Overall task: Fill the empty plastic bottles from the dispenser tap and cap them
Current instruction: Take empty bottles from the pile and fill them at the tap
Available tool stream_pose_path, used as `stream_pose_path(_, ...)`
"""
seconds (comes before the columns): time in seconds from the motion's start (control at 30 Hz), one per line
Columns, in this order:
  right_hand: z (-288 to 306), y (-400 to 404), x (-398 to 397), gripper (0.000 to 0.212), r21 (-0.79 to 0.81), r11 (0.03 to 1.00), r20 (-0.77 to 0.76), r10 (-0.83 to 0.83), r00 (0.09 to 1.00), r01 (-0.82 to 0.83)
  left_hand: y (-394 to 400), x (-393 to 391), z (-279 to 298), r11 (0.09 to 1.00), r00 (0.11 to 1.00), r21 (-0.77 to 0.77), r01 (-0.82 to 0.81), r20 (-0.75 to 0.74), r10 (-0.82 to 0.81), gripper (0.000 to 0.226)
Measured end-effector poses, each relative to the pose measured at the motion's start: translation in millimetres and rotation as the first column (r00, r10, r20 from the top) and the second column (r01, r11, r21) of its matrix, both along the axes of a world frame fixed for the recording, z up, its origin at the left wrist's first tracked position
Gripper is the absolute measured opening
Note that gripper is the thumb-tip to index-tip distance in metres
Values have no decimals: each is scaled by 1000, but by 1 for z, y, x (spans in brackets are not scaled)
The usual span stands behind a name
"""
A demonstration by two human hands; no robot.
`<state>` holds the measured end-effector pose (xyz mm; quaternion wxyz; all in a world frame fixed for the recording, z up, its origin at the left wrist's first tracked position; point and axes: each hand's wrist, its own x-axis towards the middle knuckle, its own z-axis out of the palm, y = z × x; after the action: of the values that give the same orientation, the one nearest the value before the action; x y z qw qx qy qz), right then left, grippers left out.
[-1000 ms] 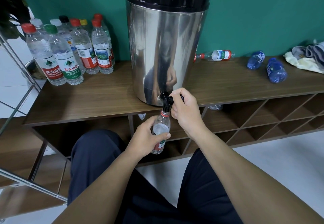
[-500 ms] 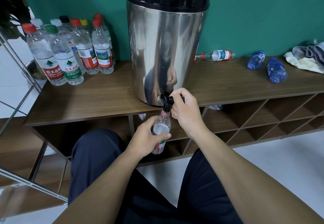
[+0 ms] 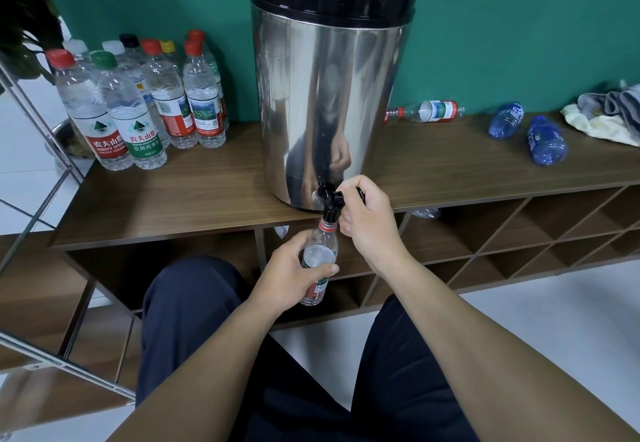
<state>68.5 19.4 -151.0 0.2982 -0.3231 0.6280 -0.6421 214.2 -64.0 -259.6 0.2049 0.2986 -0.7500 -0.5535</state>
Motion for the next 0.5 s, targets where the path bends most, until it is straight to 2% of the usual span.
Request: stream_pose_path(0.5,-1,-1,-1,20,-4,1000,-7,2,1000,-2,0,0,0,1000,1000,5,5,-13,-5,64)
